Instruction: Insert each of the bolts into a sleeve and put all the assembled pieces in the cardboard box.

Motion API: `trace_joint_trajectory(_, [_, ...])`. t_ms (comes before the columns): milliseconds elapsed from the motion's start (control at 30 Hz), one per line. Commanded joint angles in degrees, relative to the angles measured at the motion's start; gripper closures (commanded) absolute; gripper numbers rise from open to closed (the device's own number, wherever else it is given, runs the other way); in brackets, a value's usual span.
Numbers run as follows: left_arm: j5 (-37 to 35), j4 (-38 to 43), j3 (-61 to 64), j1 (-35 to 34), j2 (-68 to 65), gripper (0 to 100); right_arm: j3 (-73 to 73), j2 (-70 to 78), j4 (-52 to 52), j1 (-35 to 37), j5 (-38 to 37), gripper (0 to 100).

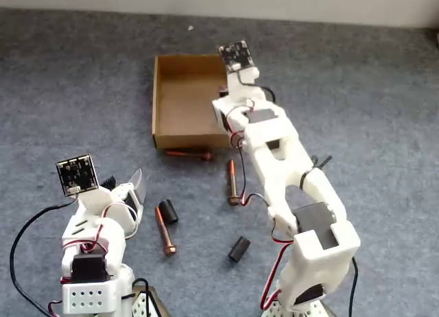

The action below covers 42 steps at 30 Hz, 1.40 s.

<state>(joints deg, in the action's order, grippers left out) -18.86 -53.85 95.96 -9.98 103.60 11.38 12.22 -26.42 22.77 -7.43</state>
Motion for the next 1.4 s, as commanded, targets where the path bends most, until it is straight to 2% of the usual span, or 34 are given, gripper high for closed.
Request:
trace_joint_trajectory(0, [0.2,1.2,1.2,-0.7,0.3,78,-8.5,-1.8,-10.7,-0.4,1.0,88.8])
trace_joint_trajectory(133, [0.2,1.2,1.2,-0.7,0.3,78,-12.2,-1.9,-19.8,-0.3,4.9,78.7])
trace_joint_trajectory(200, [0.2,1.3,1.2,-1.1,0.3,78,-15.1,-1.9,-25.9,0.0,5.0,78.6])
trace_joint_trajectory(433, [-0.2,4.2,1.1,-9.4,0.5,78,-26.9,-1.9,-52.6,5.6,5.4,78.6])
trace_joint_trajectory(567, [-0.1,4.5,1.2,-10.1,0.4,78,-32.7,-2.0,-65.9,10.7,5.4,80.9])
trace_joint_trajectory(667, [-0.2,4.5,1.2,-10.2,0.4,78,-36.5,-2.0,-71.8,14.7,5.4,84.3])
trace_joint_trajectory(933, [-0.2,4.5,1.2,-10.3,0.4,78,-32.0,-1.6,-72.0,25.5,5.0,87.0])
trace_joint_trajectory(1100, [-0.1,4.5,1.2,-10.3,0.4,78,-25.6,-1.5,-61.9,30.8,7.5,87.2])
trace_joint_trajectory(1200, [0.0,4.5,1.2,-10.3,0.4,78,-19.6,-1.7,-53.9,31.5,13.3,87.2])
trace_joint_trajectory(1367, [0.0,4.5,1.2,-10.3,0.4,78,-13.8,-1.7,-46.8,31.3,14.2,87.2])
